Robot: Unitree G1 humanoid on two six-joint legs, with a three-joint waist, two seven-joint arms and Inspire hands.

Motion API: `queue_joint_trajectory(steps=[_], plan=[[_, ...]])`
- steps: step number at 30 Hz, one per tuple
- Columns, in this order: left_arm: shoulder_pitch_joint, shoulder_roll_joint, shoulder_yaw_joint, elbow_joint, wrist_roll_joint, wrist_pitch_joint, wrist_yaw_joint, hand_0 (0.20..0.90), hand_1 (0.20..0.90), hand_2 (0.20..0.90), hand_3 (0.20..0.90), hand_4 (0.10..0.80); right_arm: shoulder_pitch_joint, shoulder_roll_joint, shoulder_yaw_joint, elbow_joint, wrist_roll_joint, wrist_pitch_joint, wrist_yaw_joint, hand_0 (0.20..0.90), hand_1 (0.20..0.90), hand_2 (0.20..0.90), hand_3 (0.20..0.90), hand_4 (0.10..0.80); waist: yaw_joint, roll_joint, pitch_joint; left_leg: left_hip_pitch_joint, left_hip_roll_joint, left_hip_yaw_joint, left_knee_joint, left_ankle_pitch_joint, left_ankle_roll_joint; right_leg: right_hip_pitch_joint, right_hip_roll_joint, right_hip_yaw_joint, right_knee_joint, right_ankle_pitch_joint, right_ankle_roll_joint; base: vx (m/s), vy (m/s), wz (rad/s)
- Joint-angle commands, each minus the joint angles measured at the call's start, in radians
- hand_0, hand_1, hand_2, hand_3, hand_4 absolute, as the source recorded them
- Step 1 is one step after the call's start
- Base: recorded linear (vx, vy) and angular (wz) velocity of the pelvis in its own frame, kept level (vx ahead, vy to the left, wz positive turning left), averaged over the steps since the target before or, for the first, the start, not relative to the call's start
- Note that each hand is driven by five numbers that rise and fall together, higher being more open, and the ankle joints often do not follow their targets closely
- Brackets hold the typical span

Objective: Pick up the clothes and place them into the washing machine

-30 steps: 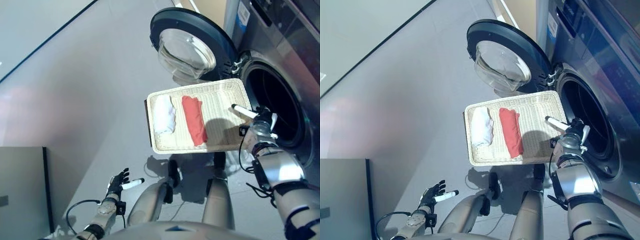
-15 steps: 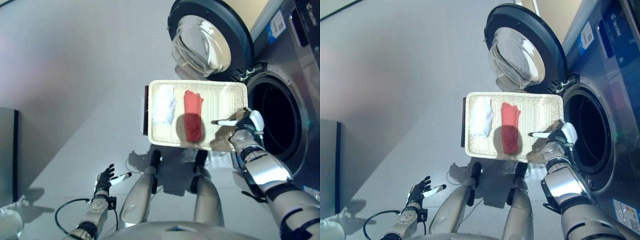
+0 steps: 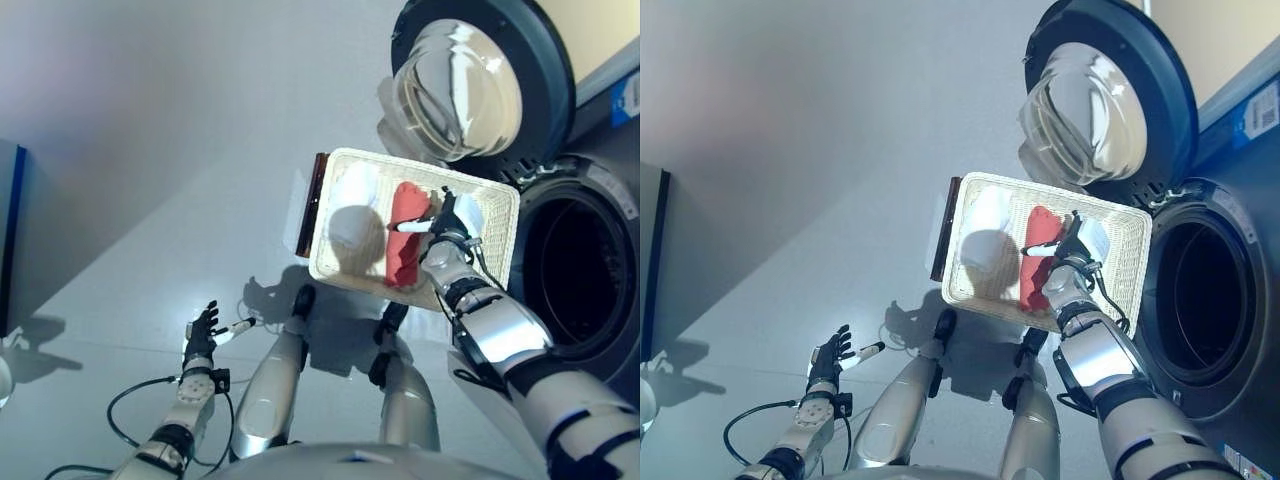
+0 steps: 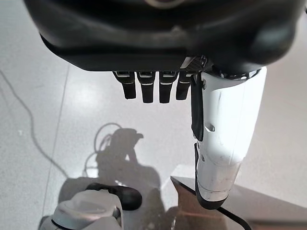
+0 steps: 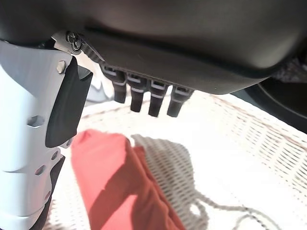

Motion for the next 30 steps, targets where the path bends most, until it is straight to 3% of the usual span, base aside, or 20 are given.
queue_joint_trajectory(steps=[1,9,10,25,26,27,29,30], plan=[[0.005,0.080,0.005,-0.024,-0.013,-0.030,0.058,0.900,0.900,0.900,0.900,0.800,-0.085,-0.080,0.034,0.020,0.003,0.008,-0.092,0.900,0.900,0.900,0.900,0.800,0.023,0.036,0.002,-0.078,-0.046,0.042,0.002,0.064,-0.017,0.055,-0.007,0.030,0.033,-0.053,0.015,0.007,0.025,0.11],[-0.012,0.084,0.009,-0.082,-0.049,-0.050,0.088,0.900,0.900,0.900,0.900,0.800,-0.113,-0.098,0.036,0.029,0.002,0.025,-0.118,0.900,0.900,0.900,0.900,0.800,0.030,0.061,0.037,-0.151,-0.067,0.036,0.052,0.050,-0.014,-0.026,-0.022,0.027,0.113,-0.079,0.006,0.010,0.031,0.12],[-0.017,0.084,0.007,-0.091,-0.054,-0.051,0.089,0.900,0.900,0.900,0.900,0.800,-0.117,-0.101,0.037,0.028,0.005,0.025,-0.118,0.900,0.900,0.900,0.900,0.800,0.031,0.060,0.036,-0.150,-0.066,0.032,0.063,0.013,-0.018,-0.028,-0.020,0.037,0.128,-0.112,0.011,0.092,0.003,0.10],[-0.047,0.047,-0.012,-0.217,-0.092,-0.074,0.109,0.900,0.900,0.900,0.900,0.800,-0.133,-0.104,0.057,0.082,-0.035,0.093,-0.124,0.900,0.900,0.900,0.900,0.800,0.065,0.125,0.080,-0.338,-0.110,0.015,0.164,0.002,-0.008,-0.206,-0.062,0.040,0.276,-0.160,-0.004,-0.017,0.037,0.14],[-0.047,0.043,-0.015,-0.210,-0.091,-0.072,0.111,0.900,0.900,0.900,0.900,0.800,-0.126,-0.102,0.053,0.087,-0.040,0.098,-0.123,0.851,0.851,0.851,0.851,0.765,0.067,0.127,0.081,-0.347,-0.111,0.015,0.167,0.002,-0.007,-0.214,-0.065,0.040,0.279,-0.161,-0.005,-0.016,0.036,0.18],[-0.044,0.040,-0.021,-0.209,-0.088,-0.069,0.112,0.900,0.900,0.900,0.900,0.800,-0.126,-0.105,0.053,0.095,-0.045,0.107,-0.122,0.527,0.527,0.527,0.527,0.533,0.070,0.130,0.081,-0.351,-0.112,0.014,0.166,0.003,-0.007,-0.222,-0.066,0.044,0.280,-0.160,-0.006,-0.015,0.028,0.13],[-0.033,0.035,-0.029,-0.215,-0.082,-0.067,0.112,0.900,0.900,0.900,0.900,0.800,-0.120,-0.105,0.046,0.104,-0.050,0.115,-0.127,0.200,0.200,0.200,0.200,0.300,0.070,0.134,0.085,-0.355,-0.111,0.015,0.159,0.007,-0.007,-0.227,-0.067,0.046,0.277,-0.158,-0.006,-0.009,0.032,0.04],[-0.026,0.034,-0.032,-0.222,-0.081,-0.067,0.114,0.900,0.900,0.900,0.900,0.800,-0.118,-0.108,0.042,0.103,-0.051,0.118,-0.128,0.200,0.200,0.200,0.200,0.300,0.070,0.135,0.086,-0.357,-0.111,0.017,0.157,0.008,-0.007,-0.230,-0.067,0.048,0.276,-0.157,-0.006,-0.011,0.040,0.01]])
